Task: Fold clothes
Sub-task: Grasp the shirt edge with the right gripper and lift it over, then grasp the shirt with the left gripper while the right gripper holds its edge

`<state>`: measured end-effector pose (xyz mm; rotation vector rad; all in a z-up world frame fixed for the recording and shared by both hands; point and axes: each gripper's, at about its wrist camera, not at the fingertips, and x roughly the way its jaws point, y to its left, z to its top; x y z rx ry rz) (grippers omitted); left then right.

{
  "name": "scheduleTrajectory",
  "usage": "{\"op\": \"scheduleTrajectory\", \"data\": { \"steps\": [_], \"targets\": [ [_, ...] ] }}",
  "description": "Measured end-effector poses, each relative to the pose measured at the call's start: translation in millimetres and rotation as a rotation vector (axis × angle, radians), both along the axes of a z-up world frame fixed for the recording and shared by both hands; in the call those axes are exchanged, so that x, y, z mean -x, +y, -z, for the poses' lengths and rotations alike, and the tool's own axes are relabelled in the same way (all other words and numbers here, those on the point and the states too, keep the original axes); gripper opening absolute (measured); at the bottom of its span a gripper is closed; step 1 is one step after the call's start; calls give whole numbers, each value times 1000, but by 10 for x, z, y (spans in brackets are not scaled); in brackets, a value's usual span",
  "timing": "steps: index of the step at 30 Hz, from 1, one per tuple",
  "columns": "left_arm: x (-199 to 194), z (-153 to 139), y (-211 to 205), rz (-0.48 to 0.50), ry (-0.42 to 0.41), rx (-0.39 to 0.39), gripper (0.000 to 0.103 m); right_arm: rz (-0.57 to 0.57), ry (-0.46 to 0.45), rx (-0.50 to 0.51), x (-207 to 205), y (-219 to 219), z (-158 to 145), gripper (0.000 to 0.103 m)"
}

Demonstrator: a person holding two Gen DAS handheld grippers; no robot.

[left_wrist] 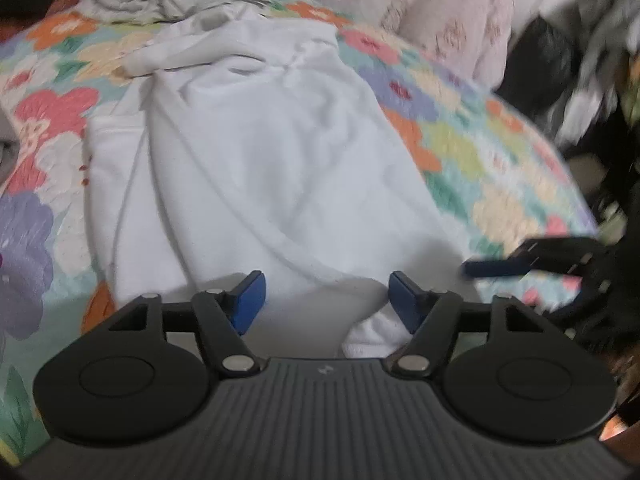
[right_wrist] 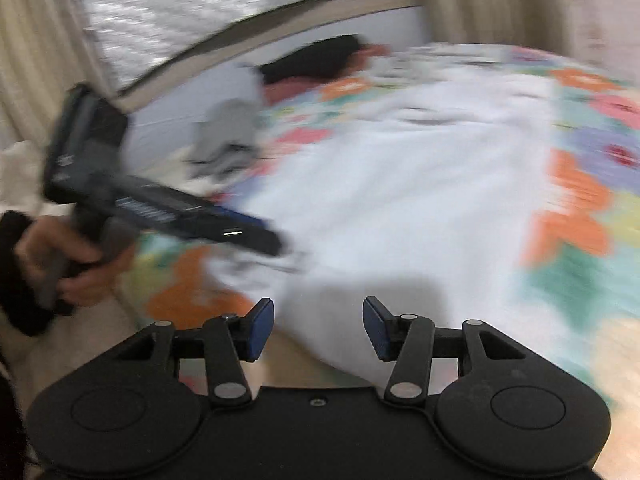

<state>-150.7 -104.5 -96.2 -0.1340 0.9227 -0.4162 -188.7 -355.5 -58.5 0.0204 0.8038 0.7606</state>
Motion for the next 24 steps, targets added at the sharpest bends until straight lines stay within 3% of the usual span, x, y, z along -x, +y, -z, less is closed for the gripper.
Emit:
{"op": "scheduleTrajectory", "data": {
  "steps": [2, 3, 4, 5, 8, 12, 14, 16, 19, 24],
  "targets": [
    [0, 52, -53, -38, 1, -70, 63, 31, -13, 67, 68, -128, 40, 55],
    [-7, 70, -27, -69, 10, -70, 38, 41, -18, 95, 98, -173, 63, 55],
    [-9, 71, 17, -99, 18, -55, 23, 43, -20, 116, 124, -193, 89, 55],
    [4, 42, 77, -126, 17, -36, 15, 44, -22, 136, 144, -203, 120, 55],
    [91, -95, 234, -189, -35, -23, 13, 51, -52, 191, 164, -144, 222, 55],
    [229, -203, 390, -278, -90, -15, 11, 82, -107, 178, 172, -113, 244, 50],
    [344, -287, 468, -348, -133, -20, 9, 120, -113, 178, 148, -100, 221, 8],
    [479, -380, 551, -414, -170, -26, 8, 157, -125, 137, 200, -145, 121, 7],
    [587, -376, 644, -431, -127, 7, 8, 209, -120, 69, 306, -245, 2, 6],
    [510, -9, 744, -492, 64, -1, 9, 261, 24, 78, 262, -305, 237, 5]
  ]
}}
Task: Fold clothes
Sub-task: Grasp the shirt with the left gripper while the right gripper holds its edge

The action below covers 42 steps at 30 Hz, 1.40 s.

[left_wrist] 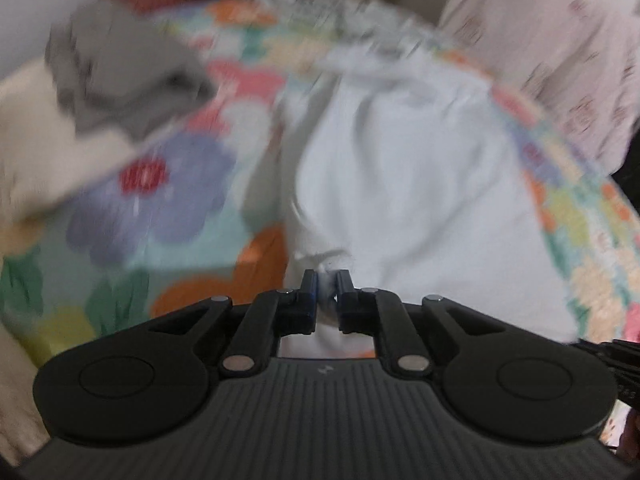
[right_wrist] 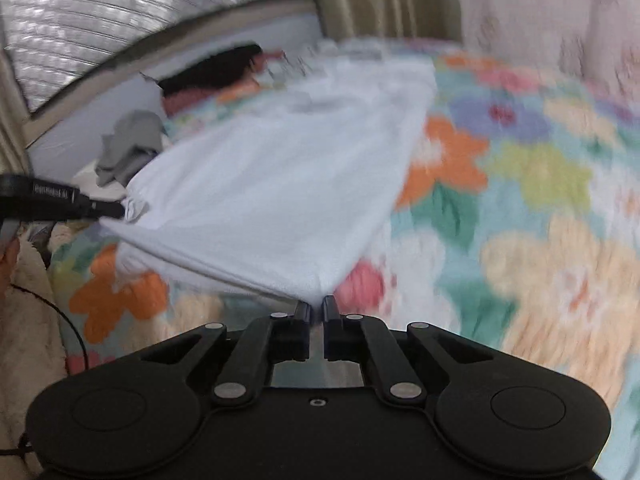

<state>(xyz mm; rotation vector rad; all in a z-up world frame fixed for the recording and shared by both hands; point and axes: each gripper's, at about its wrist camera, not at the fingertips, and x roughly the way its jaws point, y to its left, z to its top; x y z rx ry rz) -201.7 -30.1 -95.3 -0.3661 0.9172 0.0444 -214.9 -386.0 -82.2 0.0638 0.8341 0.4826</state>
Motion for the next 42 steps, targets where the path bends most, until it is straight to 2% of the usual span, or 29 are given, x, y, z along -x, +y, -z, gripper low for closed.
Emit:
{"op": "scheduleTrajectory", "data": {
  "steps": [3, 5, 7, 9, 10, 11, 12, 13, 15, 19, 20, 21, 22, 23, 24, 25, 28, 31, 33, 34, 36, 38, 40, 42],
  "targets": [
    [20, 55, 103, -44, 43, 37, 10, 20, 31, 0, -8, -32, 14, 5],
    [60, -28, 165, -70, 20, 40, 12, 22, 39, 5, 1, -59, -29, 2],
    [99, -130, 255, -101, -20, 63, 12, 24, 26, 1, 34, -124, -91, 2],
    [84, -185, 346, -101, -44, 110, 21, 27, 15, -39, 55, -221, -151, 11],
    [72, -203, 385, -96, -52, 132, 24, 33, 24, -93, 31, -297, -171, 21],
    [43, -201, 403, -81, -54, 150, 35, 39, 33, -147, 7, -374, -190, 48],
    [-2, -183, 408, -59, -50, 165, 51, 43, 45, -193, -34, -438, -201, 60],
    [-48, -166, 414, -37, -46, 181, 56, 41, 65, -226, -106, -464, -177, 71],
    [-197, -29, 414, 5, 5, 200, 66, 28, 119, -277, -270, -461, -67, 71],
    [-492, 371, 409, 25, 157, 219, 70, 17, 274, -374, -616, -370, 308, 78],
    [-521, 449, 416, 15, 162, 236, 73, 16, 321, -397, -706, -333, 427, 79],
    [-525, 474, 422, 7, 145, 255, 74, 8, 334, -429, -769, -296, 497, 79],
    [-518, 466, 422, 3, 127, 274, 67, -14, 313, -460, -799, -251, 497, 74],
    [-511, 455, 411, 16, 117, 304, 20, -40, 309, -471, -832, -194, 487, 41],
    [-503, 440, 387, 44, 115, 344, 10, -57, 304, -463, -871, -132, 463, 17],
    [-480, 396, 358, 57, 105, 356, 10, -66, 282, -443, -898, -76, 402, 12],
    [-299, 1, 174, 94, 15, 256, 9, -114, 160, -383, -864, -15, -7, 12],
    [-74, -362, -20, 134, -35, 278, 9, -140, 19, -311, -616, -153, -614, 11],
    [66, -456, -193, 168, -33, 262, 9, -137, -27, -249, -412, -251, -849, 11],
    [111, -451, -283, 181, -20, 242, 10, -133, -18, -222, -326, -286, -845, 11],
    [114, -227, -455, 207, 63, 184, 10, -117, 9, -165, -174, -350, -771, 10],
    [122, 34, -555, 219, 151, 144, 11, -59, 81, -78, -126, -367, -437, 10],
    [161, 74, -513, 231, 158, 146, 12, -13, 145, 27, -82, -367, -130, 9],
    [185, -95, -373, 248, 117, 158, 12, -42, 154, 150, -3, -368, -48, 8]
  ]
}}
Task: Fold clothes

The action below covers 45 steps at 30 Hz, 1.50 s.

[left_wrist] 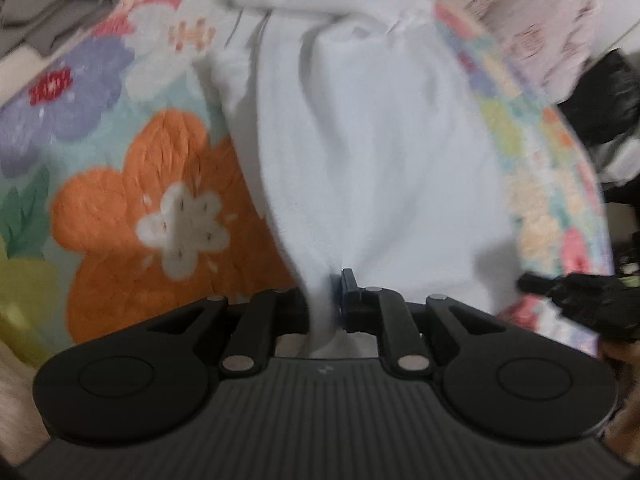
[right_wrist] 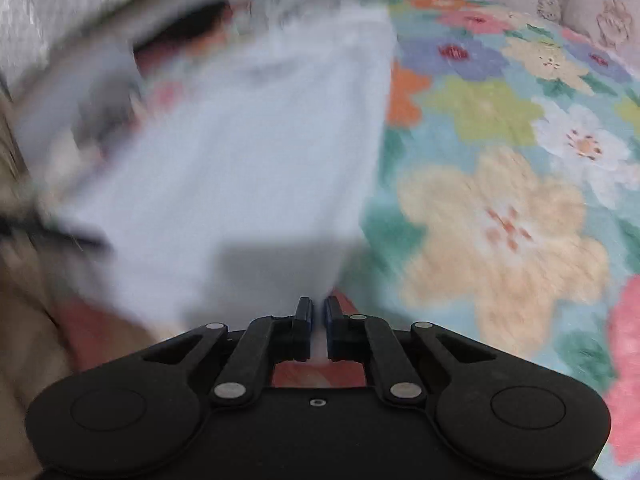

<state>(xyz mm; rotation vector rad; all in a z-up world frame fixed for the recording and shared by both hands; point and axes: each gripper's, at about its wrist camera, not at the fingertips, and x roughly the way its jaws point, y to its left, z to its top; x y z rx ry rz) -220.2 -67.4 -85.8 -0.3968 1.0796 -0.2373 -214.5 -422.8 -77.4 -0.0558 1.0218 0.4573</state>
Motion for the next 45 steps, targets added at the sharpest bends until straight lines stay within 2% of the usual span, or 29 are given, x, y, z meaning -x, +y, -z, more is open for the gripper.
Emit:
{"op": "scheduleTrajectory", "data": {
  "steps": [2, 5, 7, 8, 9, 10, 11, 13, 15, 16, 19, 22, 26, 28, 29, 30, 31, 32, 33, 34, 36, 38, 40, 42, 43, 45],
  "targets": [
    [4, -239, 150, 4, -56, -37, 12, -7, 0, 57, 2, -137, -131, 8],
    [-41, -586, 371, 11, -165, -106, 12, -10, -56, 83, -215, -308, -569, 12],
    [-181, -749, 521, 22, -220, -101, 19, -22, -106, 91, -408, -372, -876, 14],
    [-299, -794, 579, 30, -249, -94, 26, -46, -138, 92, -539, -338, -1005, 18],
    [-466, -791, 610, 41, -275, -83, 31, -74, -169, 88, -697, -286, -1133, 24],
    [-666, -764, 626, 57, -297, -78, 33, -101, -196, 78, -888, -217, -1237, 38],
    [-884, -707, 638, 77, -313, -85, 34, -111, -219, 66, -1069, -153, -1303, 47],
    [-1224, -575, 604, 123, -332, -164, 34, -122, -257, 59, -1487, 21, -1339, 48],
    [-1524, -386, 497, 191, -359, -263, 34, -130, -278, 84, -1910, 186, -1277, 48],
    [-1639, -290, 461, 226, -368, -281, 34, -135, -287, 97, -2107, 252, -1219, 48],
    [-1920, -42, 454, 276, -372, -266, 34, -154, -291, 100, -2563, 484, -977, 48],
    [-2139, 147, 487, 276, -379, -256, 34, -158, -273, 100, -2955, 652, -701, 49],
    [-2400, 295, 504, 301, -383, -216, 34, -133, -257, 114, -3374, 760, -372, 56],
    [-2548, 368, 502, 302, -363, -209, 28, -125, -252, 109, -3568, 772, -209, 63],
    [-2613, 383, 498, 299, -356, -209, 15, -120, -247, 98, -3635, 775, -135, 64],
    [-2671, 379, 491, 296, -351, -212, 8, -109, -239, 74, -3697, 773, -61, 64],
    [-2716, 329, 481, 288, -363, -230, 6, -94, -245, 44, -3720, 755, -31, 59],
    [-2748, 236, 468, 275, -390, -263, 5, -78, -269, 14, -3700, 727, -47, 23],
    [-2781, 142, 455, 262, -417, -296, 5, -63, -294, -17, -3680, 700, -64, 7],
    [-2817, 31, 462, 236, -444, -313, 5, -47, -318, -47, -3660, 672, -81, 8],
    [-2944, -185, 536, 158, -481, -293, 5, -9, -379, -94, -3578, 570, -183, 8],
    [-3098, -250, 574, 107, -497, -268, 5, 31, -416, -100, -3536, 461, -229, 8],
    [-3284, -174, 548, 73, -484, -277, 5, 72, -402, -88, -3553, 402, -192, 8],
    [-3524, -10, 492, 49, -423, -291, 6, 124, -312, -69, -3688, 359, -81, 10],
    [-3631, 76, 460, 38, -394, -314, 6, 147, -278, -45, -3755, 362, -29, 12],
    [-3747, 213, 399, 3, -342, -412, 6, 177, -250, -5, -3810, 398, 25, 13]
  ]
}}
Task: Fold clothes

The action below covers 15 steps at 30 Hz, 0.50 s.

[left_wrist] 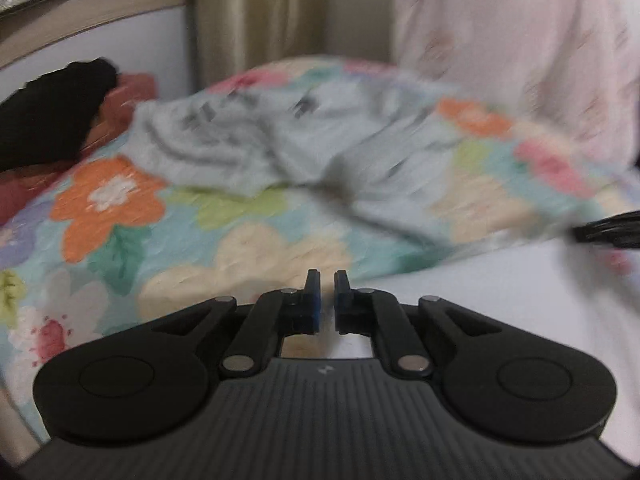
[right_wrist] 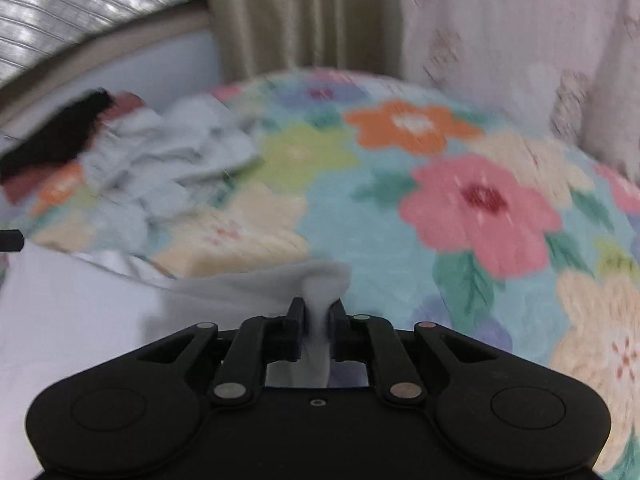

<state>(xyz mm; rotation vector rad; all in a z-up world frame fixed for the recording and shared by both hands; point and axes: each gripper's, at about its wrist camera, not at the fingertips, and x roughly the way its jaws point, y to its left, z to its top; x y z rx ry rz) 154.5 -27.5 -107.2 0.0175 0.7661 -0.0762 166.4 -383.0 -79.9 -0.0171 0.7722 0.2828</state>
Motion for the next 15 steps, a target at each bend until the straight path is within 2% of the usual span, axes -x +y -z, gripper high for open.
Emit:
{"op": "scheduleTrajectory", "data": {
  "steps": [1, 2, 3, 4, 5, 6, 7, 8, 10, 12, 13, 14, 15],
  "targets": [
    [-14, 29, -10, -29, 14, -36, 6, 17, 16, 16, -27, 18, 27, 16],
    [14, 15, 8, -35, 14, -23, 6, 42, 19, 31, -27, 28, 23, 28],
    [82, -41, 52, -18, 0, 36, 7, 77, 8, 35, 7, 15, -26, 33],
    [150, -97, 95, -2, -15, 96, 7, 117, 0, 31, 39, -13, -85, 44],
    [194, -148, 111, 24, -18, 135, 8, 138, -13, 10, 70, -58, -149, 45],
    [216, -193, 100, 58, -11, 156, 14, 122, -17, -24, 88, -102, -201, 46],
    [215, -219, 66, 94, 6, 157, 19, 90, -5, -45, 90, -116, -228, 54],
    [192, -226, 12, 131, 31, 140, 32, 58, 7, -66, 92, -130, -256, 68],
    [152, -200, -80, 194, 75, 127, 44, 20, 51, -80, 31, -106, -238, 74],
    [111, -112, -130, 252, 133, 195, 44, 7, 127, -102, -60, -61, -110, 81],
    [95, -57, -156, 273, 163, 226, 45, 0, 173, -115, -106, -40, -34, 90],
    [85, -1, -203, 277, 183, 221, 46, -3, 218, -125, -153, -20, 57, 93],
    [81, 56, -271, 265, 194, 180, 46, -4, 229, -122, -169, 9, 139, 94]
  ]
}}
